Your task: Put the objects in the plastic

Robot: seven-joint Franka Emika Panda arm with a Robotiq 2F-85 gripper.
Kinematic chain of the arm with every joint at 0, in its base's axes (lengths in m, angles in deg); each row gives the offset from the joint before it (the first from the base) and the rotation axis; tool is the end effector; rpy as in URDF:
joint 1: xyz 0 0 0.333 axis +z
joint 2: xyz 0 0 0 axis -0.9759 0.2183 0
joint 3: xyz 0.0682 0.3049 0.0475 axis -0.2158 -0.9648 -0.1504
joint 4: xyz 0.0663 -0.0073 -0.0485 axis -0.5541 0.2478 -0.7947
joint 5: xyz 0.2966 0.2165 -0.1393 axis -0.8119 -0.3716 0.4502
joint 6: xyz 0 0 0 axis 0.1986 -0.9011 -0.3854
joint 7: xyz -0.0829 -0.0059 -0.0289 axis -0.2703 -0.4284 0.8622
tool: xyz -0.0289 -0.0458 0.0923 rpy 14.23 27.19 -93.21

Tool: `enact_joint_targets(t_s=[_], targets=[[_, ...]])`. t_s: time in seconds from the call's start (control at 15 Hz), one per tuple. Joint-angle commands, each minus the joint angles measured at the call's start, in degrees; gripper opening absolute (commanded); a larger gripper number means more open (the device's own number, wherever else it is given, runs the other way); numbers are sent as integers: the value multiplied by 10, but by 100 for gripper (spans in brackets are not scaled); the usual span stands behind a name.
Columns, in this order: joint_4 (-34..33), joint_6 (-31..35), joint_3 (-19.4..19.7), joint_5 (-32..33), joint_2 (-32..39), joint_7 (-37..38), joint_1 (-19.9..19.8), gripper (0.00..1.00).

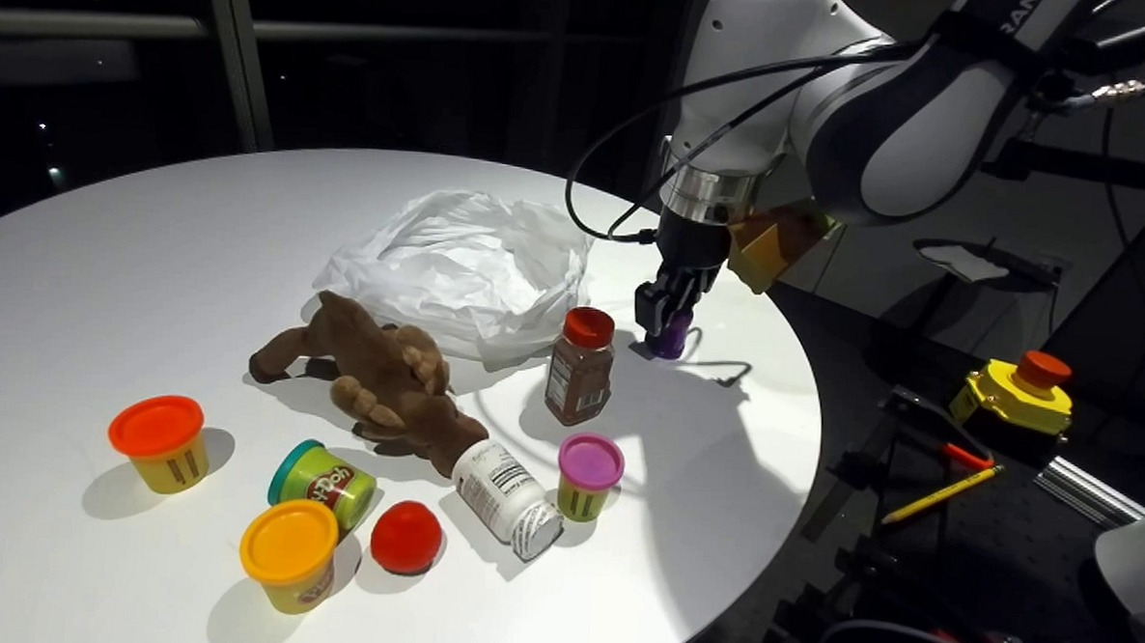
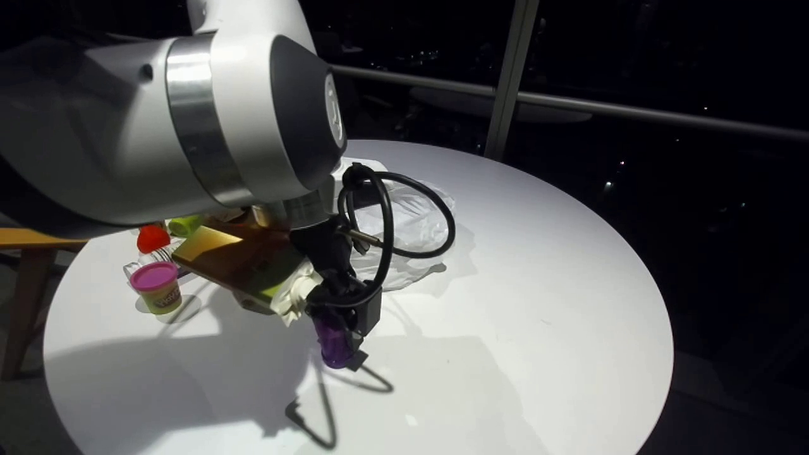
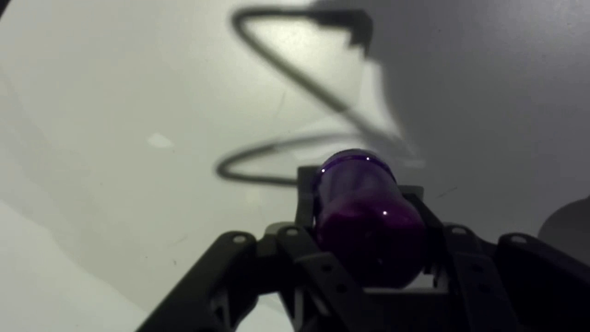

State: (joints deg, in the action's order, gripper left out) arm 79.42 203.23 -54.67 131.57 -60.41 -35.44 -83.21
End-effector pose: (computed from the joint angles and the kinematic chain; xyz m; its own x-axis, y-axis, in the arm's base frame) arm 0.4607 0.0000 0.1470 0.9957 -0.0451 0.0812 -0.0600 -0.9796 0.1920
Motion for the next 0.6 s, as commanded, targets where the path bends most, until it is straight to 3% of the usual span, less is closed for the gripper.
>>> enact_joint_targets(t_s=[0.0,0.07,0.4,0.53], targets=[[25,-57,-27,-48,-64,-52,-27,24],[29,-76,10,-104,-85,-84,24,24],[-53,-234,-3,-234,-152,-143,77,24],[-117,-279,-12,-265,-133,-136,94,24]])
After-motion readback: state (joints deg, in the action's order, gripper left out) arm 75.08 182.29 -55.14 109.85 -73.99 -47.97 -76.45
